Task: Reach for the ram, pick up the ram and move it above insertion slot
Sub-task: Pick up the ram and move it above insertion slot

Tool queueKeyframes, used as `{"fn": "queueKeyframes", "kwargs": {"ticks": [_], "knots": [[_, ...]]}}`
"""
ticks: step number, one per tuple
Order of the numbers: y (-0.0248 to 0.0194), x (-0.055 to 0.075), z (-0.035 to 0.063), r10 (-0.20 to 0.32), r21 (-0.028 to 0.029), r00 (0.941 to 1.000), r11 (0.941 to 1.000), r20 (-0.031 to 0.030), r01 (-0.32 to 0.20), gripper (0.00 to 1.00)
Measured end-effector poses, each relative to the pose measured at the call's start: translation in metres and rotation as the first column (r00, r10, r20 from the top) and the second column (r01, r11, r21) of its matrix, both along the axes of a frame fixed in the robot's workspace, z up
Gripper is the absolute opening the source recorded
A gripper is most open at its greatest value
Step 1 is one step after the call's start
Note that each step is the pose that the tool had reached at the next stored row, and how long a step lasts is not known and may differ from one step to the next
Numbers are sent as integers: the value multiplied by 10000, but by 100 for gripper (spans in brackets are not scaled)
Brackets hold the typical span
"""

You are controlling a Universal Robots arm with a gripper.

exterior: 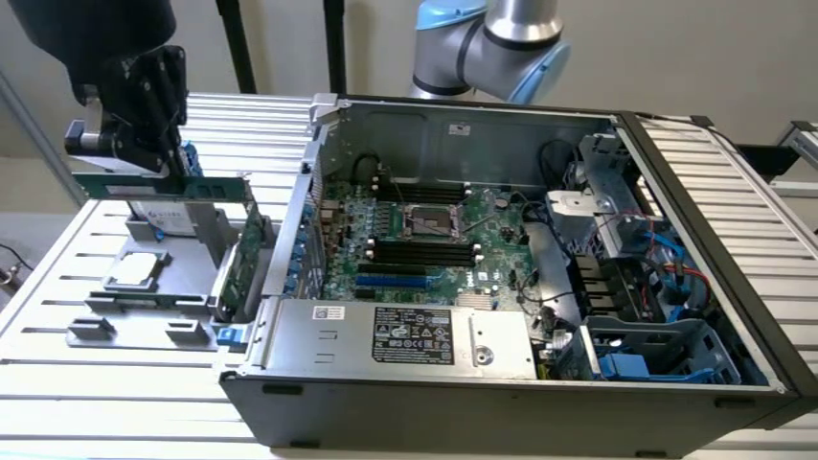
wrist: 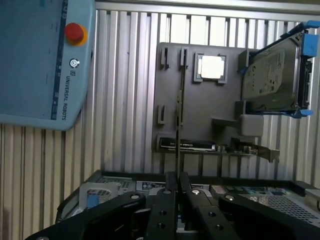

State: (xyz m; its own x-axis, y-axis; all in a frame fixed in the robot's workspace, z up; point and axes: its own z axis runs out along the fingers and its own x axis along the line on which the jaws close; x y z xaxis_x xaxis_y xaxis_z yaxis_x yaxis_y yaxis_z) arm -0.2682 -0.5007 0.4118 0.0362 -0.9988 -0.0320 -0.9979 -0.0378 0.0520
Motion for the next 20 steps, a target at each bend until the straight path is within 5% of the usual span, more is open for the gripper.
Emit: {"fn": "queueKeyframes", "kwargs": {"ticks": [20], "knots": [[383, 436, 3, -1, -1, 10000, 10000, 0, 1, 13]]}}
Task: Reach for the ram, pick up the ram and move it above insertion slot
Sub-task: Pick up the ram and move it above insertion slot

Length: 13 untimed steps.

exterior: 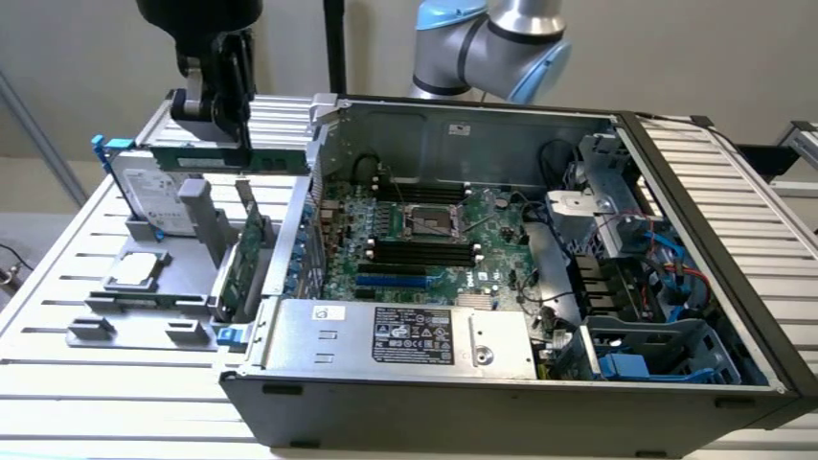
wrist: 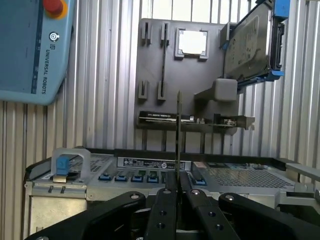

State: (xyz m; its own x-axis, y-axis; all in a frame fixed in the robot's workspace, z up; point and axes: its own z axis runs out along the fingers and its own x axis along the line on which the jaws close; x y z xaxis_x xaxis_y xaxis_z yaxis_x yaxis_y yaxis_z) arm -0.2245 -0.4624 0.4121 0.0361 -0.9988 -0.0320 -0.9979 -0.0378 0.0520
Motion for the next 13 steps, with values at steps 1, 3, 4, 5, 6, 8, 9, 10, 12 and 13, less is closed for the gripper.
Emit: {"fn": "queueKeyframes", "kwargs": {"ticks": [1, 3, 4, 5, 6, 8, 9, 10, 12, 13], "knots": [[10, 27, 0, 0, -1, 10000, 10000, 0, 0, 13], [27, 83, 1, 1, -1, 10000, 10000, -1, -1, 13], [34, 111, 0, 0, 2, 10000, 10000, 1, 0, 13], [40, 140, 1, 1, 1, 10000, 10000, 0, -1, 13], [45, 169, 2, 1, 0, 10000, 10000, -1, -1, 13], [55, 229, 2, 1, 0, 10000, 10000, 0, -1, 13], [59, 257, 2, 2, 0, 10000, 10000, 0, -2, 13], [62, 285, 2, 3, 1, 10000, 10000, 0, -3, 13], [69, 340, 2, 7, 2, 10000, 10000, 1, -7, 13], [72, 368, 3, 9, 0, 10000, 10000, 0, -9, 13]]}}
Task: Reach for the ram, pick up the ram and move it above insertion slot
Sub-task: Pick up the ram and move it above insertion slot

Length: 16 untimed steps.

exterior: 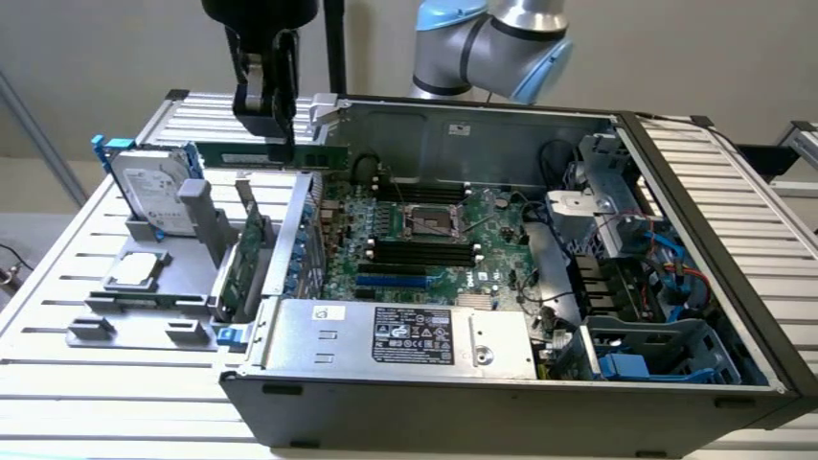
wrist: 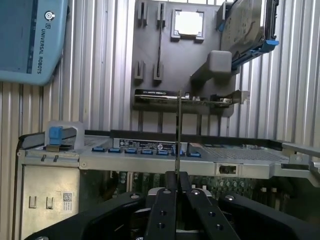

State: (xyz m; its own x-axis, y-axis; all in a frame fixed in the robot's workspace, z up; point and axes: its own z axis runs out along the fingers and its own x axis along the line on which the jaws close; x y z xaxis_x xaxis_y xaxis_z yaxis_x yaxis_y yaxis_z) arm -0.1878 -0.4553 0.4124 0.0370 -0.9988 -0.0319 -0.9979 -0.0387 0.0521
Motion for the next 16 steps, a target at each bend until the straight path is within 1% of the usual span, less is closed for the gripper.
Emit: {"fn": "queueKeyframes", "kwargs": {"ticks": [6, 16], "knots": [[17, 176, 1, 10, 0, 10000, 10000, 0, -10, 13], [32, 472, 0, 51, 1, 10000, 10000, 1, -51, 13]]}}
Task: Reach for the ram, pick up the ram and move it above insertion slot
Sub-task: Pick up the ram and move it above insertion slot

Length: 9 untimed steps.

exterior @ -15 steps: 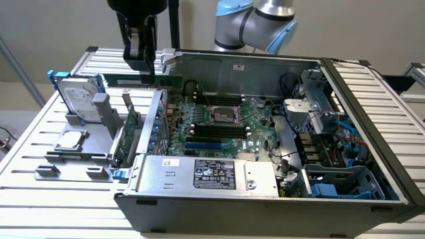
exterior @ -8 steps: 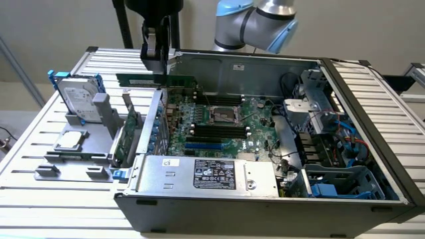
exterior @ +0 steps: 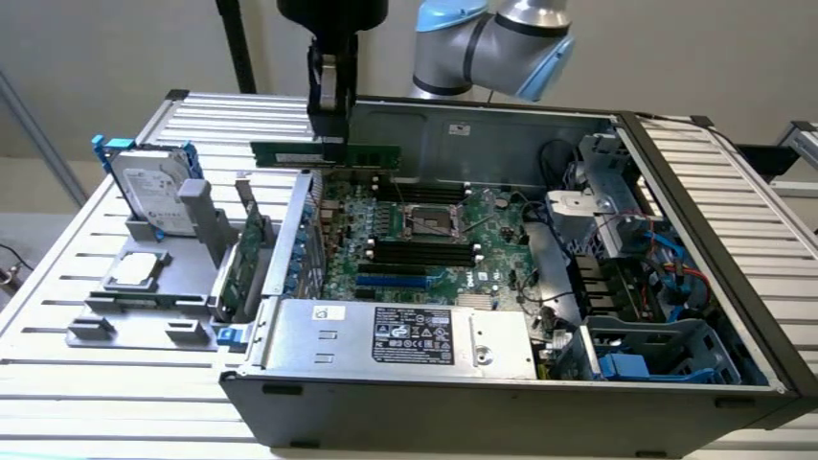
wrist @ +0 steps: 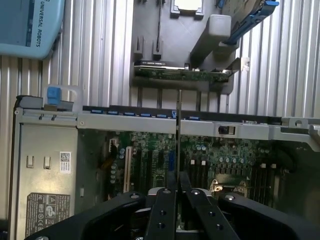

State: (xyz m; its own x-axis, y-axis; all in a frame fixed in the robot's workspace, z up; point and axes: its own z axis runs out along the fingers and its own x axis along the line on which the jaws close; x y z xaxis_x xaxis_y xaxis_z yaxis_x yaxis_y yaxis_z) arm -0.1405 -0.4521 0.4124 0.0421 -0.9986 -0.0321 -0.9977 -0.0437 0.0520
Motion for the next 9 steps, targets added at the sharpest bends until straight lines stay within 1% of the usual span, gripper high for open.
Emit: {"fn": "queueKeyframes", "kwargs": {"ticks": [5, 9], "knots": [[10, 156, 1, 14, -1, 10000, 10000, -1, -14, 13], [34, 300, 0, 15, -1, 10000, 10000, 0, -15, 13]]}}
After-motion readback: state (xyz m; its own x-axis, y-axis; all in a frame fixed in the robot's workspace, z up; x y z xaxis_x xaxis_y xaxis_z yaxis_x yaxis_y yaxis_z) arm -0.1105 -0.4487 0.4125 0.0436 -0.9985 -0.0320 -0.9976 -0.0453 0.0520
